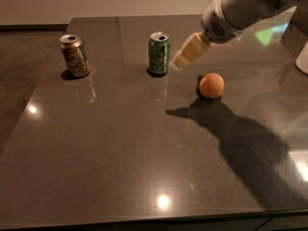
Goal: Move green can near orange can
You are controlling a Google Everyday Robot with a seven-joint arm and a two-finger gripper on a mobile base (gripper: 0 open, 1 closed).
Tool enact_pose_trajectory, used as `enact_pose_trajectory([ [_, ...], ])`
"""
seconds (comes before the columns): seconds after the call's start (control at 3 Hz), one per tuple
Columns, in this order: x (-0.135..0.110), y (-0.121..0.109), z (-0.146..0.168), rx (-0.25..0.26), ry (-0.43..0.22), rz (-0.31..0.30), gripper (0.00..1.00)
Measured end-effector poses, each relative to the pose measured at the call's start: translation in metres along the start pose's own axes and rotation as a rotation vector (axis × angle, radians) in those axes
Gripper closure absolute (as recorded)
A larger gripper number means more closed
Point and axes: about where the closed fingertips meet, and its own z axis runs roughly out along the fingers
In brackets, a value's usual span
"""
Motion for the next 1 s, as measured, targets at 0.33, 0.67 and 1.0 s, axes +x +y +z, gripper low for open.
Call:
enact_pose_trajectory([
  [0.33,-0.019,-0.006,0.03,-0.01,-0.025,0.032,0.0],
  [0.67,-0.03,-0.015,0.061,-0.044,-0.044,0.082,0.0],
  [1.0,-0.036,-0.022,0.094,-0.091,-0.056,0.134,0.0],
])
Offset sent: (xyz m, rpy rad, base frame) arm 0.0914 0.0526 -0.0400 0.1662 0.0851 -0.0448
